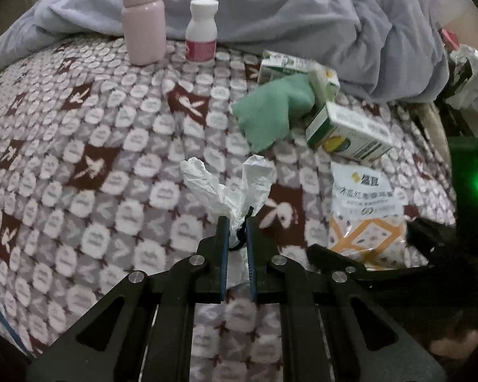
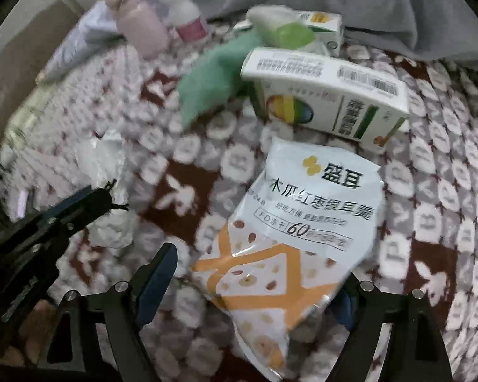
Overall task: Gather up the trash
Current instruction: 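Grasp the orange-white snack bag with the right tool while the left tool grasps the crumpled tissue, then carry the snack bag and tissue to the bucket and open both tools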
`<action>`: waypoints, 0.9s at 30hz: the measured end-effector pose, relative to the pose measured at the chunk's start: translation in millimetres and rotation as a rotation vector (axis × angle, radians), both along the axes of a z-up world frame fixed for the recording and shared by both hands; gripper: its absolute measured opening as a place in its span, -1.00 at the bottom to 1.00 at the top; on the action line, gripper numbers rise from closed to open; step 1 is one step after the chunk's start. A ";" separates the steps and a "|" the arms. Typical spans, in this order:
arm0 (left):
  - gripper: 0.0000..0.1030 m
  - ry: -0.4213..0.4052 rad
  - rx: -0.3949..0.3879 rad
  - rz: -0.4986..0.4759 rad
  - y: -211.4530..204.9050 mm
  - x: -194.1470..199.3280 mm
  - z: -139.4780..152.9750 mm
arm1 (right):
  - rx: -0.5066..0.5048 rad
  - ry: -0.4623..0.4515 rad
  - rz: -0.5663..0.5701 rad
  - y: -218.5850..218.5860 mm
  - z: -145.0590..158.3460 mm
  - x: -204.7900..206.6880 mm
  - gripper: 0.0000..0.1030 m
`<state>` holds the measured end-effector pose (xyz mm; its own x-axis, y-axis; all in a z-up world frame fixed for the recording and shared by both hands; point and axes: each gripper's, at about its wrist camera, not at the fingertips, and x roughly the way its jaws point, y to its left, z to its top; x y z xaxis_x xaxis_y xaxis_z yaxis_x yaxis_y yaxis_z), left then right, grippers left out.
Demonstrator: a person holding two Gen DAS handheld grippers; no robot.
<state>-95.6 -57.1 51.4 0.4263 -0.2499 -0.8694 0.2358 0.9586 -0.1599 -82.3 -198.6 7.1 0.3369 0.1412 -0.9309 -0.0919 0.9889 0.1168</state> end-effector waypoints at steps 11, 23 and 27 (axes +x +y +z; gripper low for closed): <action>-0.38 0.091 -0.045 0.054 -6.4 17.3 -28.0 | 0.050 -0.072 0.026 -42.9 13.4 -18.1 0.23; -0.65 0.038 -0.069 0.000 -30.4 -1.0 4.4 | 0.119 -0.186 -0.003 -104.1 59.5 -67.0 0.22; -0.65 0.003 -0.061 -0.059 -64.2 -10.4 20.1 | 0.106 -0.217 -0.026 -125.1 69.3 -77.5 0.22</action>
